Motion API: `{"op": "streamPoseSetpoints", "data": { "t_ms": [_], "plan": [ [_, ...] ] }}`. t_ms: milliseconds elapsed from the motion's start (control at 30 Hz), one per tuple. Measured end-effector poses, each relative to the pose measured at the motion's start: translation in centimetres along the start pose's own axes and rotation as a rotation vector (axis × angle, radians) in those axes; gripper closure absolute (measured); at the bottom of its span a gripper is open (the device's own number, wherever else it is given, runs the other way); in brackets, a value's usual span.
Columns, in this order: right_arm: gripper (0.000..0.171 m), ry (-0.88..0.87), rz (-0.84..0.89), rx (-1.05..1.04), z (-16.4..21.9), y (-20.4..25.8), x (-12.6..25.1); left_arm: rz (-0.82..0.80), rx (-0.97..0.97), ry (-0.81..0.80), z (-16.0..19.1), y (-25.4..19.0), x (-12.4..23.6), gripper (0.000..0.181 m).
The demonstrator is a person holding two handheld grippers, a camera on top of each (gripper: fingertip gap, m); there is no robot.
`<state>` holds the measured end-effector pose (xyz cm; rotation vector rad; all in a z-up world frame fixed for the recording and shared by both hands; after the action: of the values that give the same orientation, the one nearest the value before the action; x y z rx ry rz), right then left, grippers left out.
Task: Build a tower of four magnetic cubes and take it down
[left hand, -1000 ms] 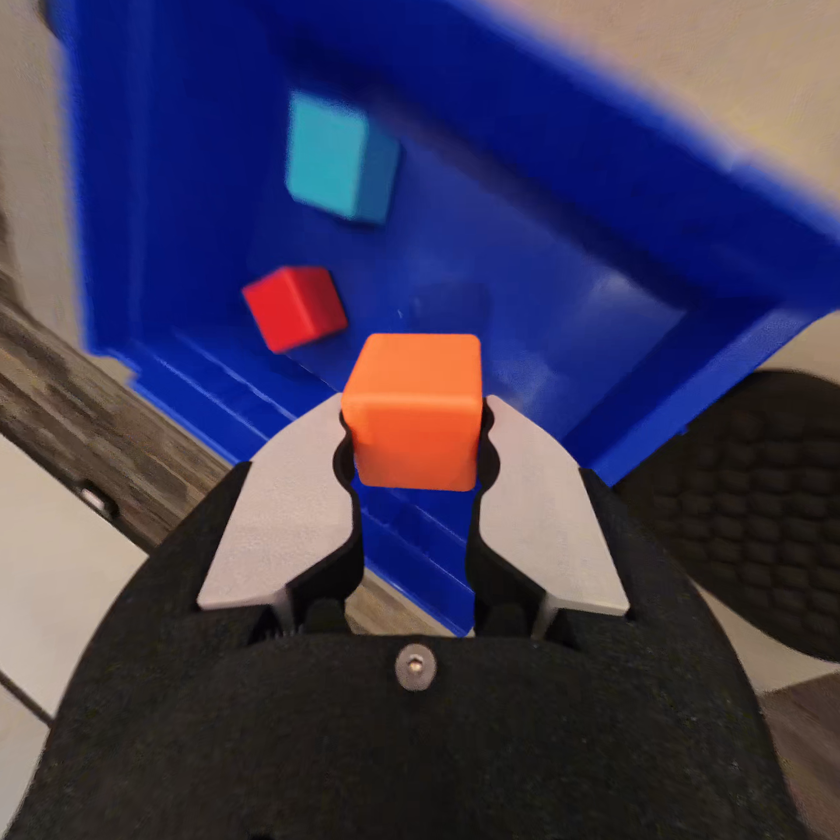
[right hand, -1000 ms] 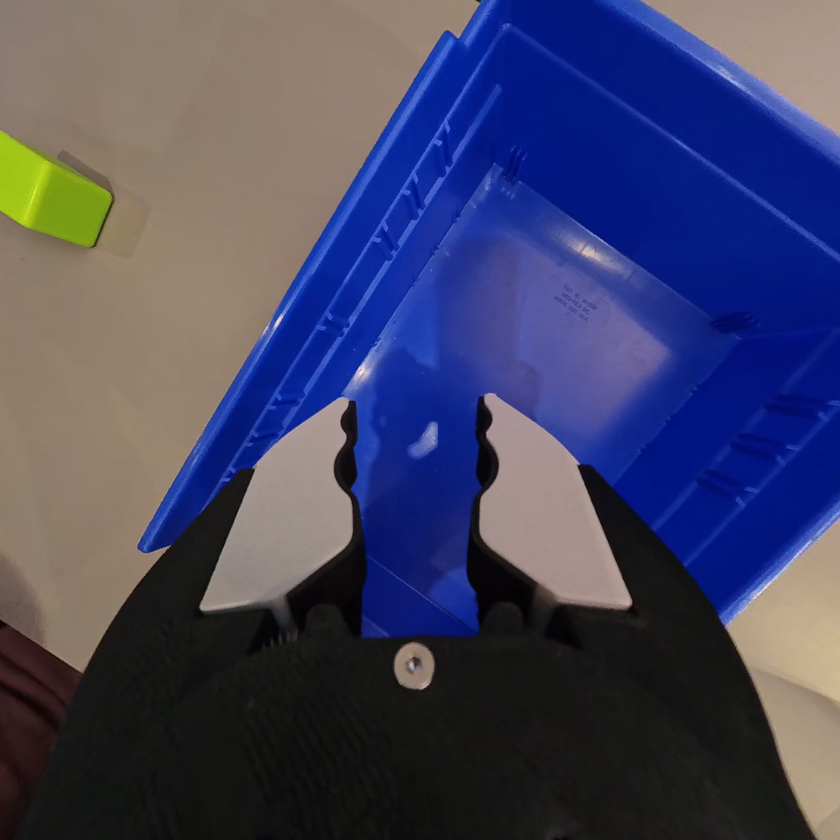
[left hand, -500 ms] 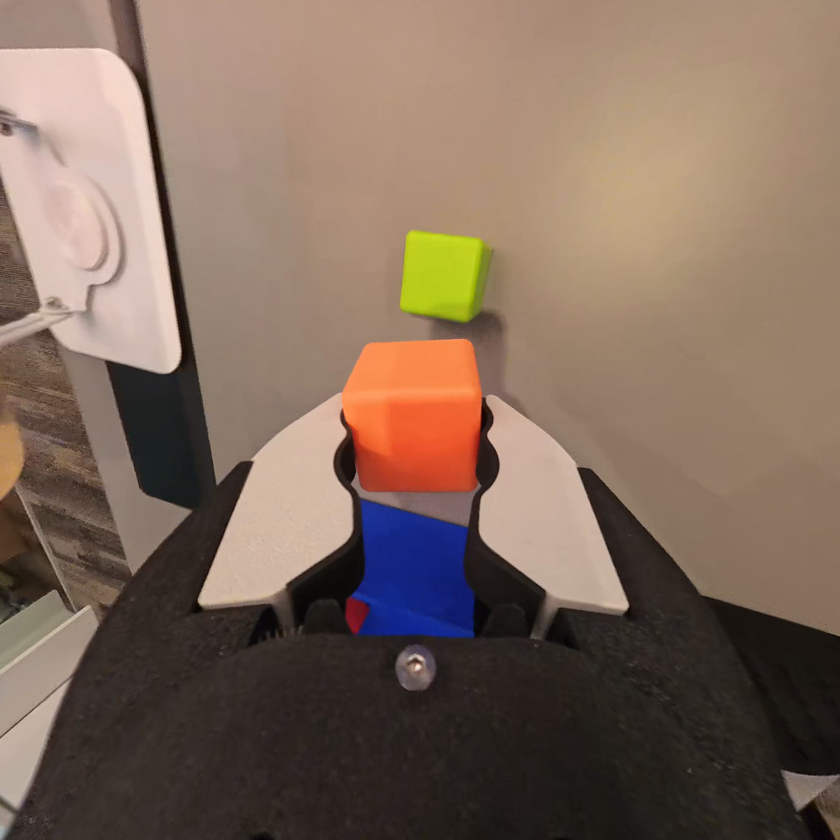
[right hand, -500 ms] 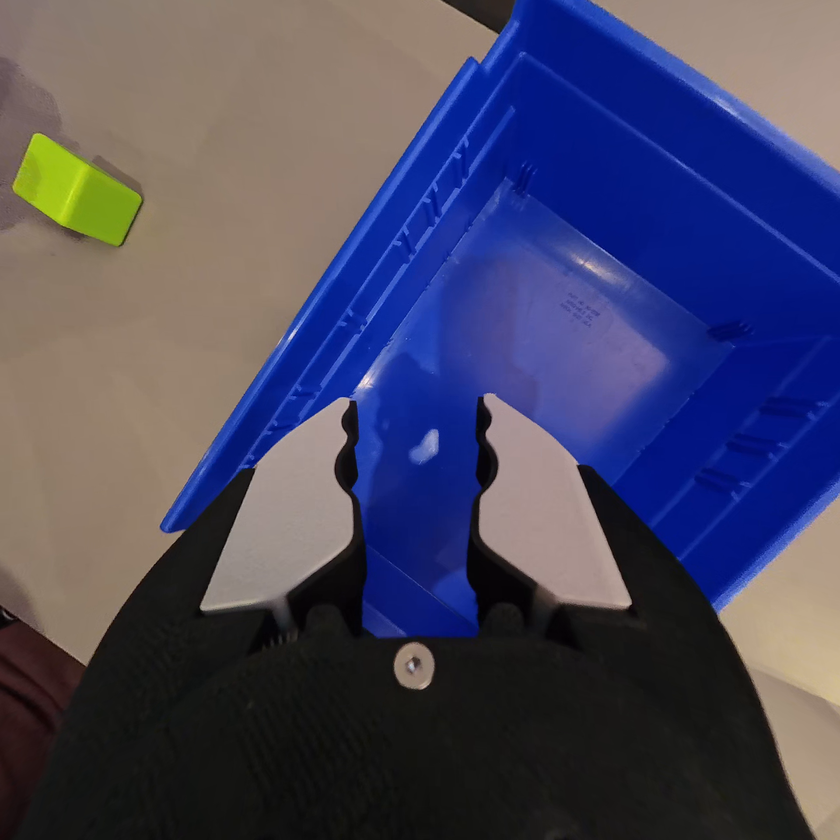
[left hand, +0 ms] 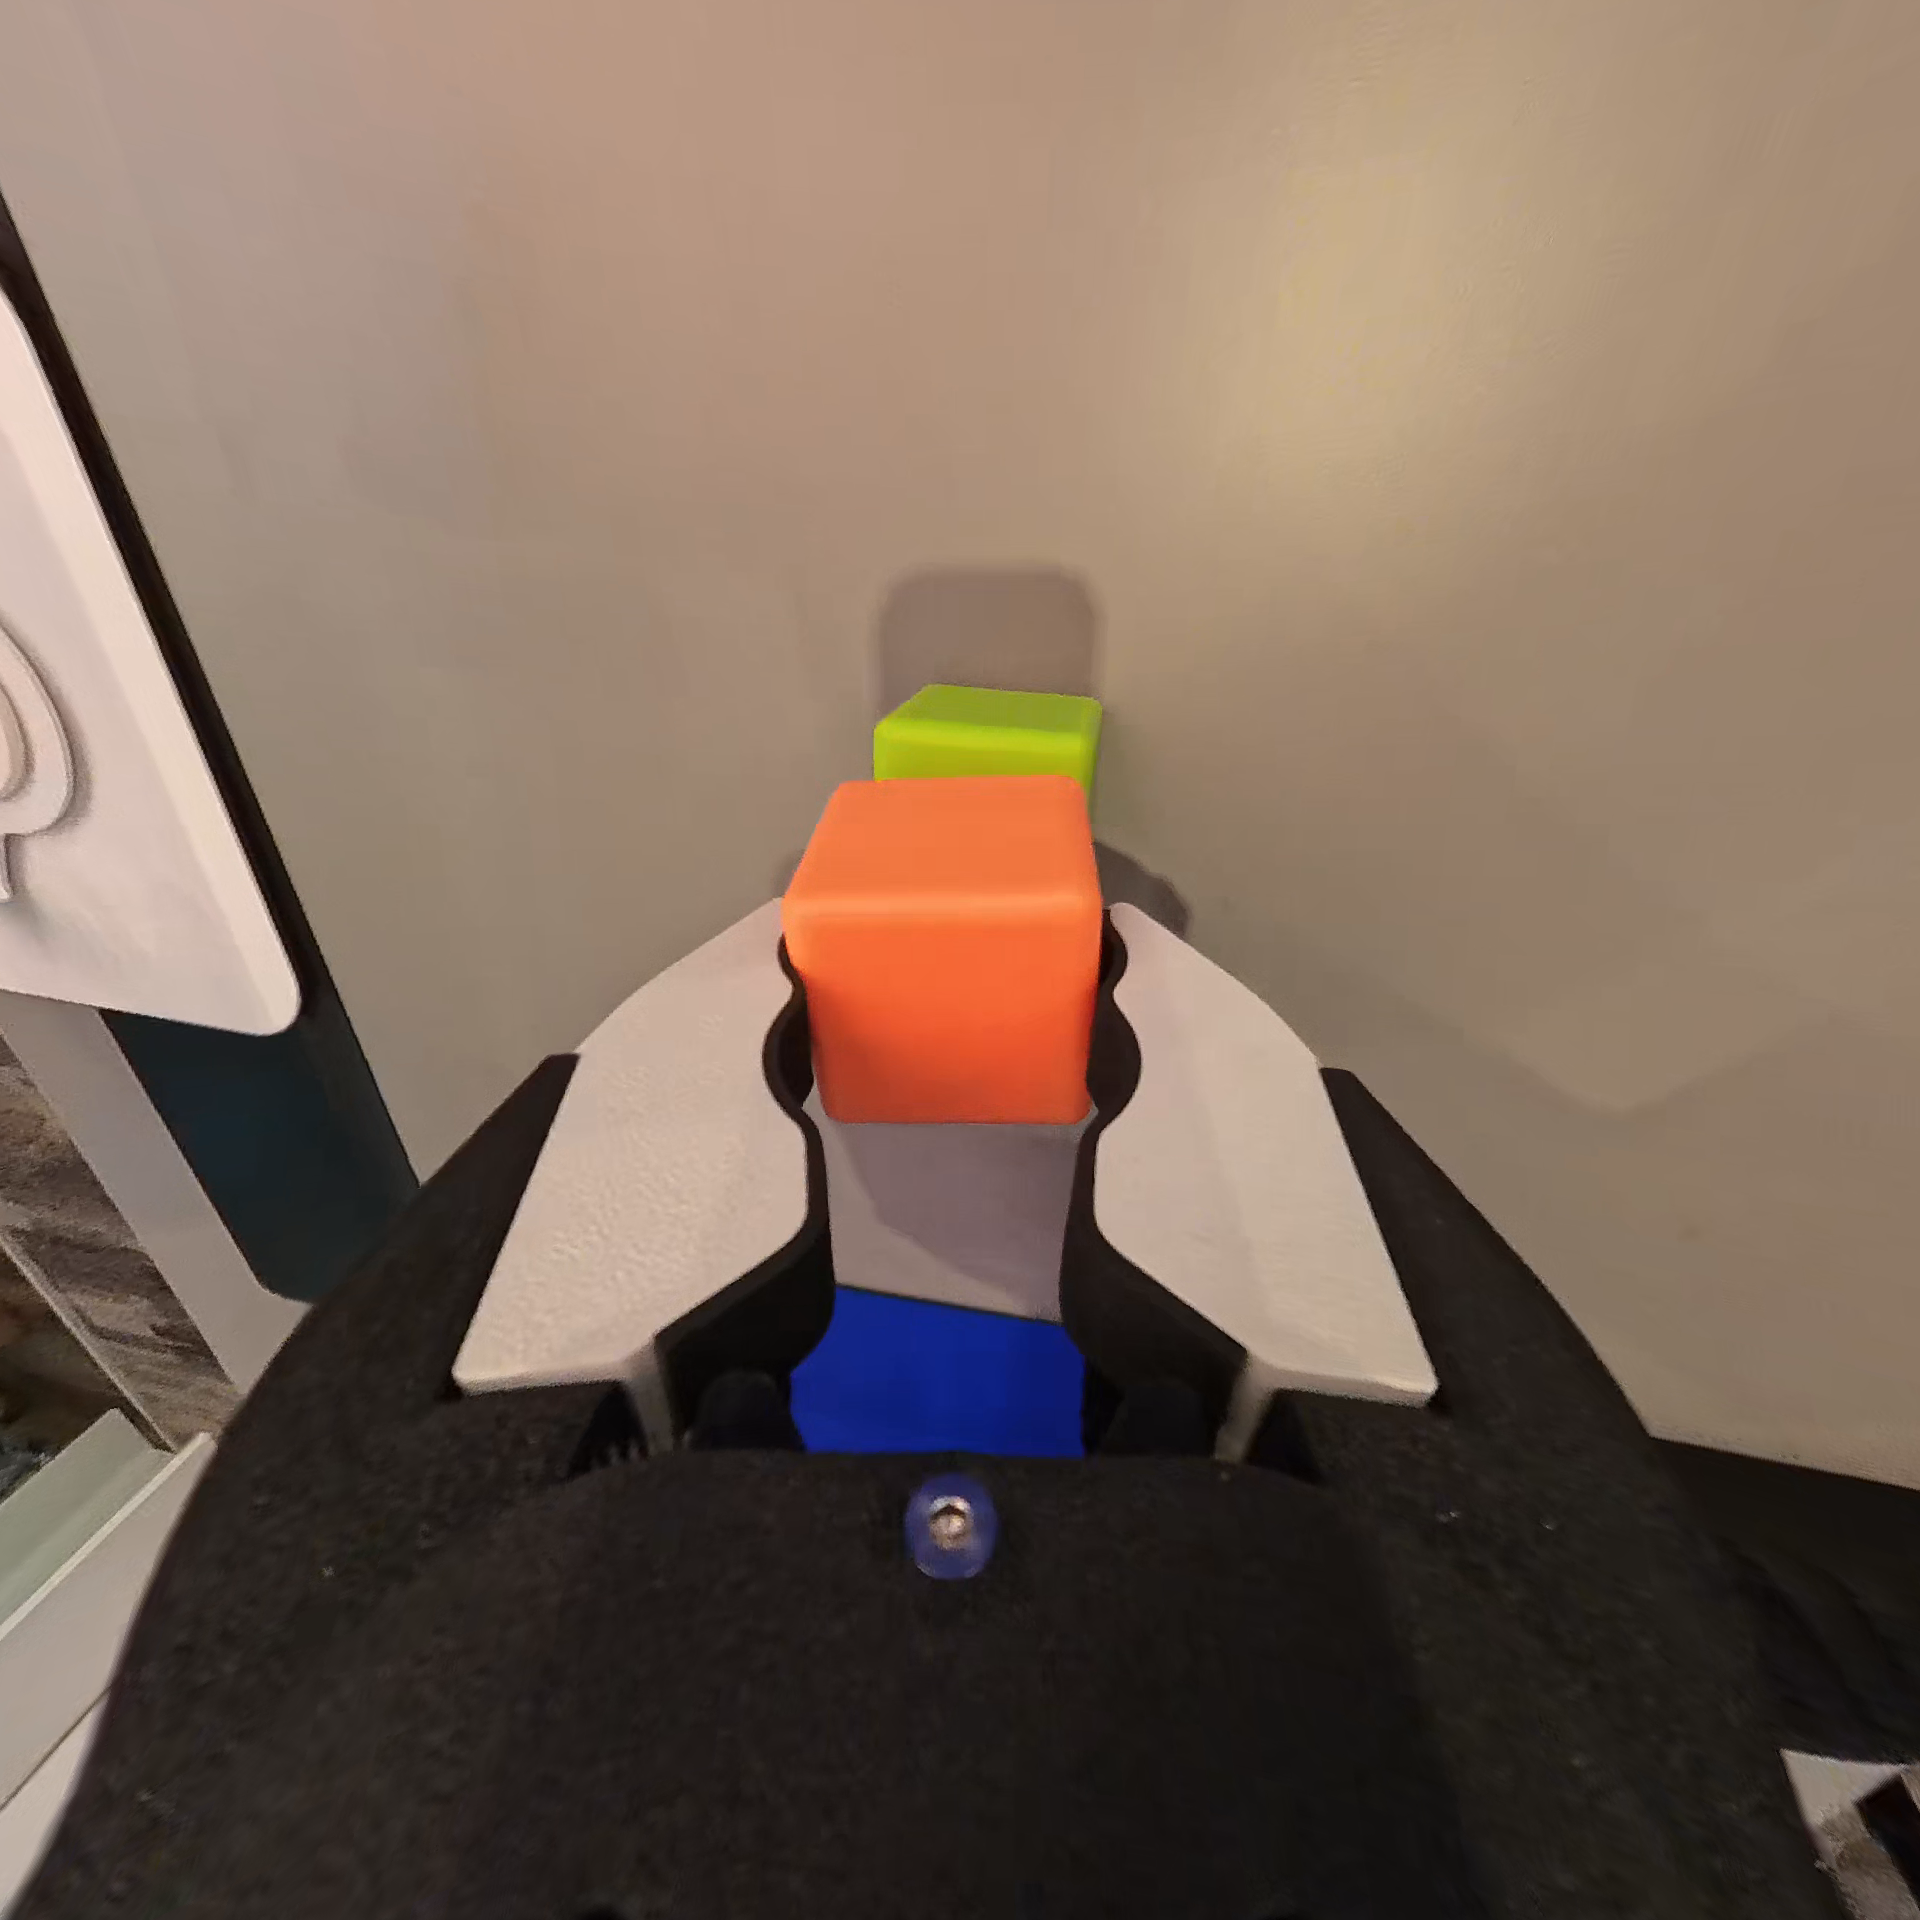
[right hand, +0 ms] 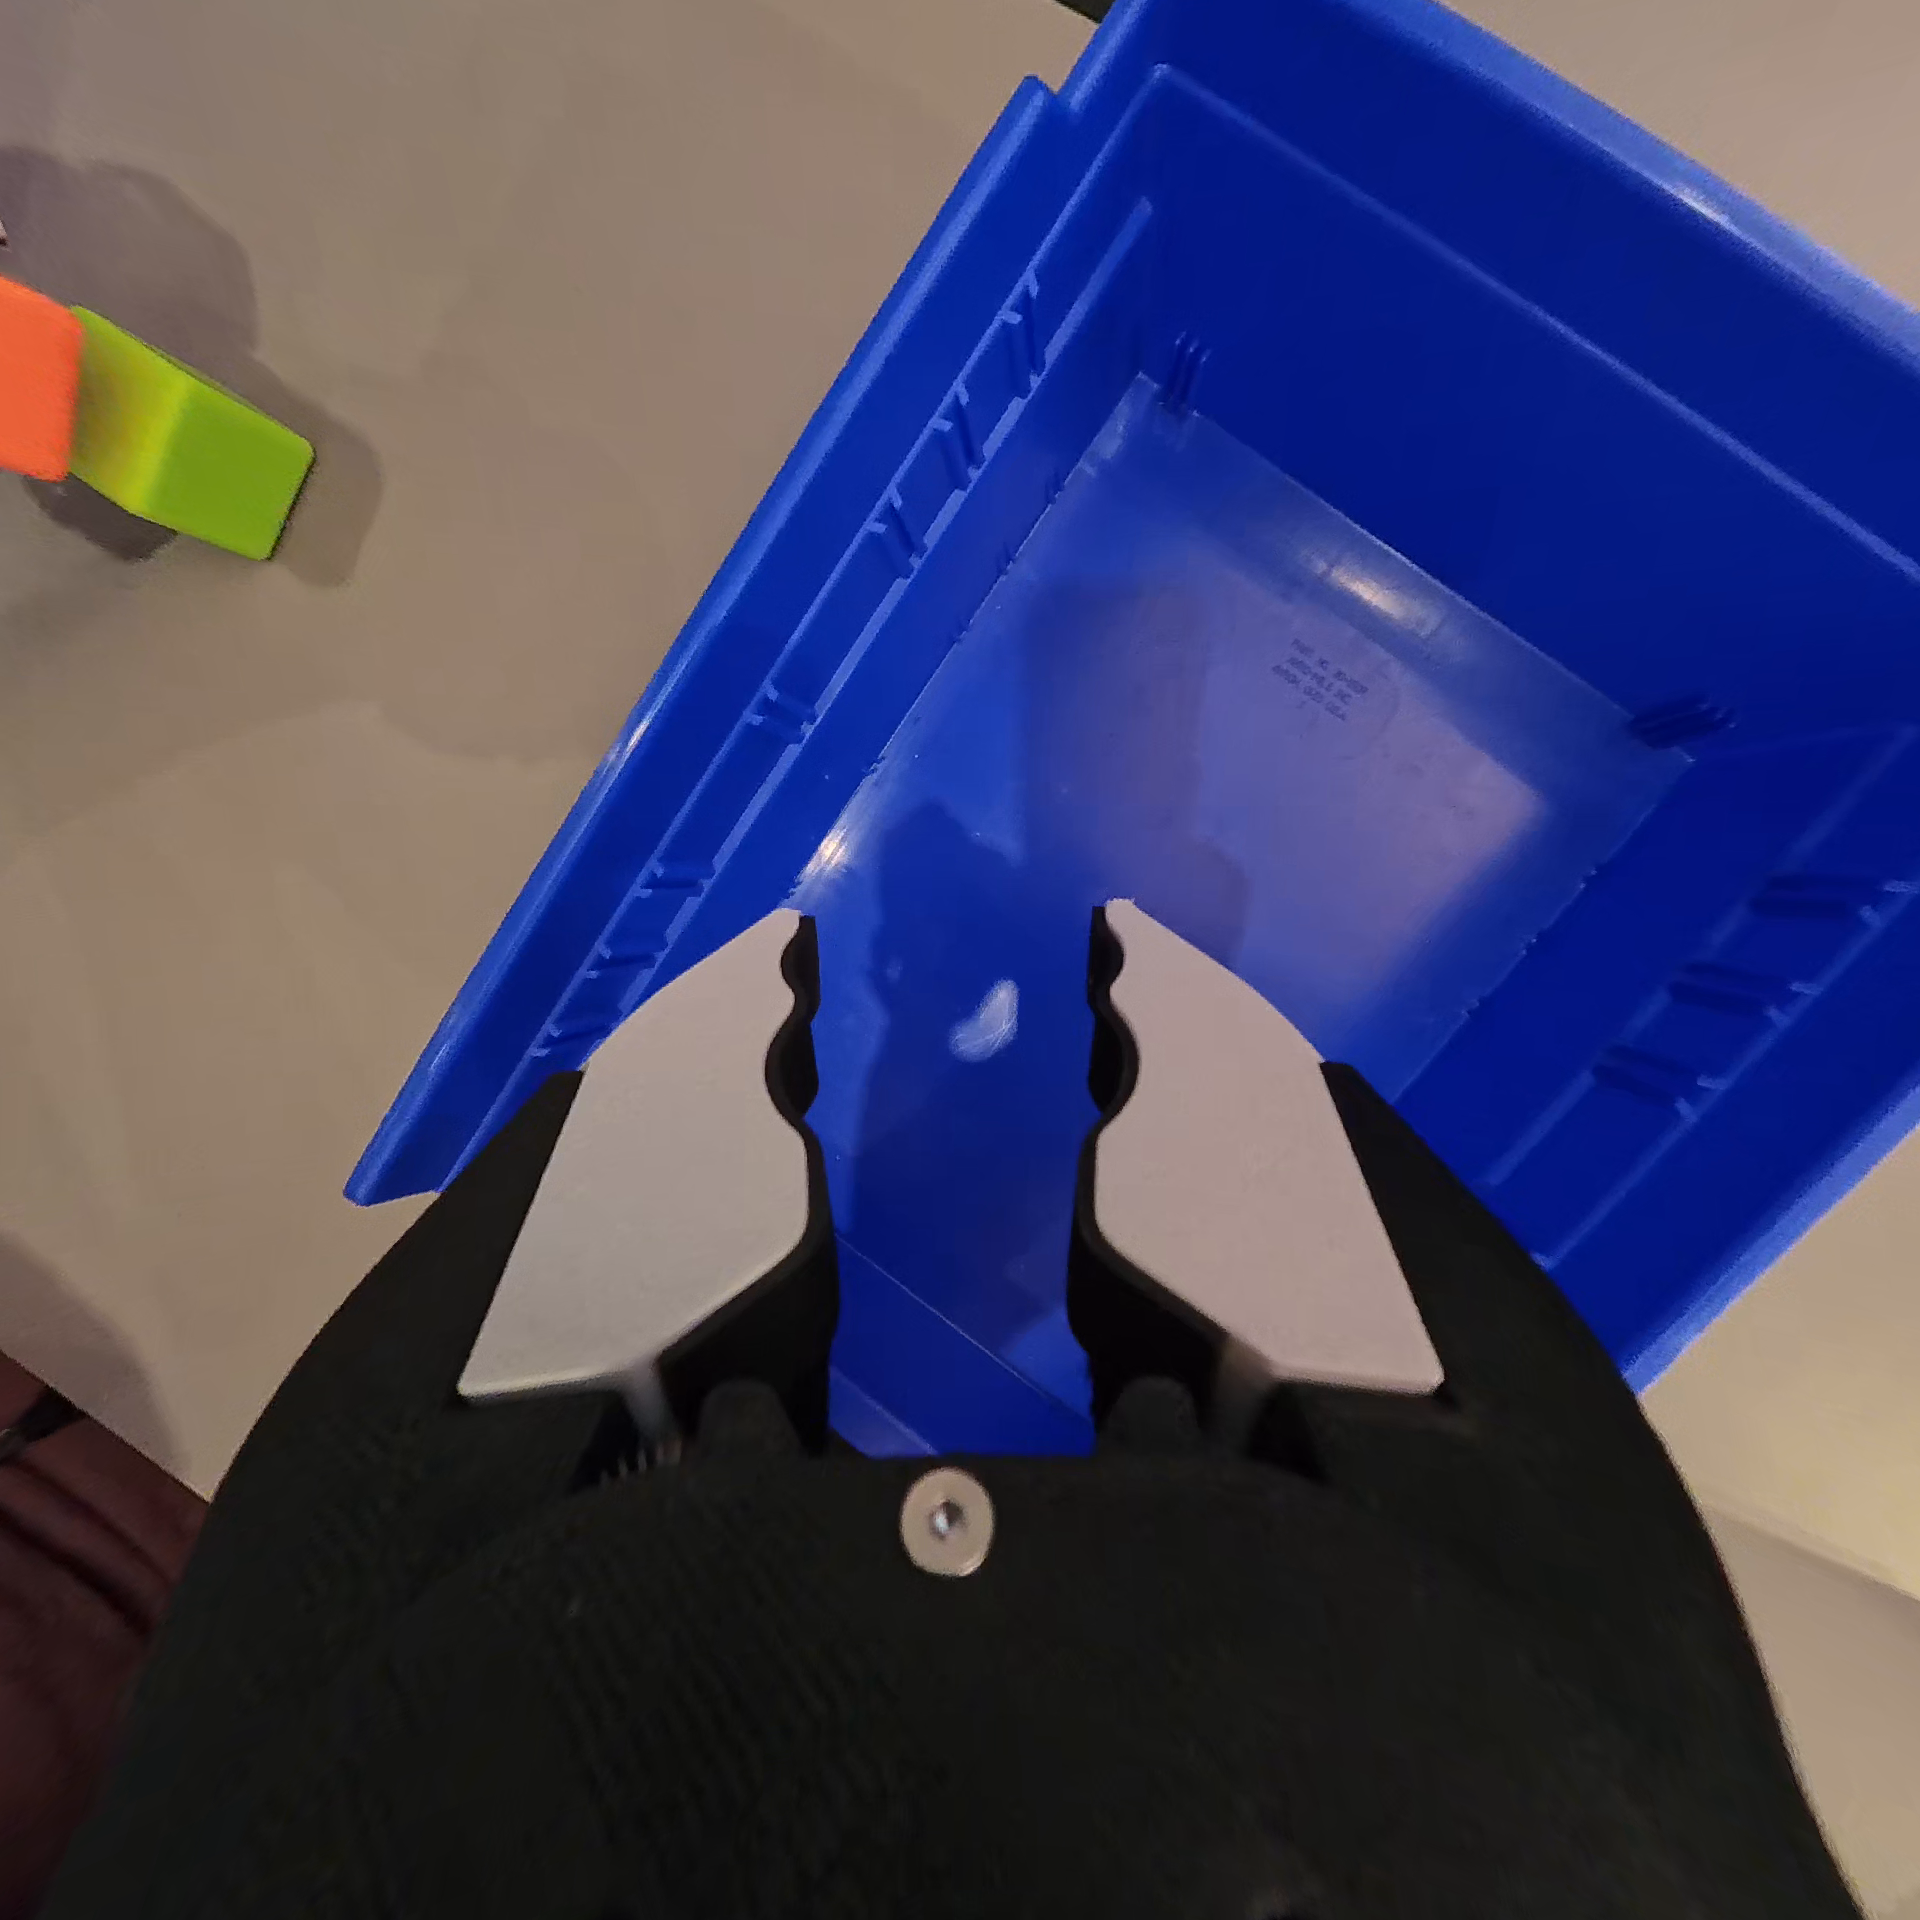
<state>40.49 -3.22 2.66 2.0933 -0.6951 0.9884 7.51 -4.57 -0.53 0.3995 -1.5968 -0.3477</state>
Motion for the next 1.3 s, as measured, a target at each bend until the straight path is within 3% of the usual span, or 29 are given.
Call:
{"op": "streamPoseSetpoints", "data": {
  "t_ms": [400, 533, 733, 867, 1000, 1167, 1233, 1300],
  "plan": [
    [0.119, 0.019, -0.013, -0.018, 0.3, -0.4, -0.3, 0.023, -0.045, -0.005, -0.9, -0.1, -1.2, 0.131],
    [0.119, 0.018, -0.015, -0.021, 0.3, -0.5, -0.4, 0.020, -0.050, -0.002, -0.7, 0.1, -1.2, 0.121],
    [0.120, -0.037, -0.005, -0.007, 0.1, -0.3, 0.3, -0.068, 0.098, -0.188, 0.6, 1.7, 2.6, 0.120],
    [0.121, -0.155, 0.038, 0.051, -0.6, 0.6, 2.1, -0.239, 0.311, -0.432, 4.0, 3.0, 8.0, 0.123],
    [0.121, -0.341, 0.048, 0.168, -1.9, 2.6, 4.1, -0.463, 0.555, -0.604, 10.0, 3.5, 13.2, 0.123],
    [0.121, -0.504, 0.017, 0.268, -3.0, 4.8, 5.2, -0.724, 0.774, -0.462, 18.2, 2.8, 14.3, 0.141],
    [0.121, -0.487, 0.029, 0.270, -3.1, 5.0, 4.9, -0.724, 0.829, -0.394, 20.6, 2.9, 13.2, 0.144],
    [0.121, -0.450, 0.053, 0.265, -3.2, 4.8, 4.2, -0.642, 0.888, -0.329, 22.2, 3.1, 11.3, 0.134]
  ]
}}
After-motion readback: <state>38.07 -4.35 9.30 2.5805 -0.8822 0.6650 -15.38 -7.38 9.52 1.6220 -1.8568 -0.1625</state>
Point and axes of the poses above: each gripper's, where its closed fingertips meet, x back along the fingers, z out of its underside, y = z × x across the jaws, the point moved 10 cm from there along x, back along the fingers, and after that the axes turned 15 degrees about -z, right-handed, at the moved point
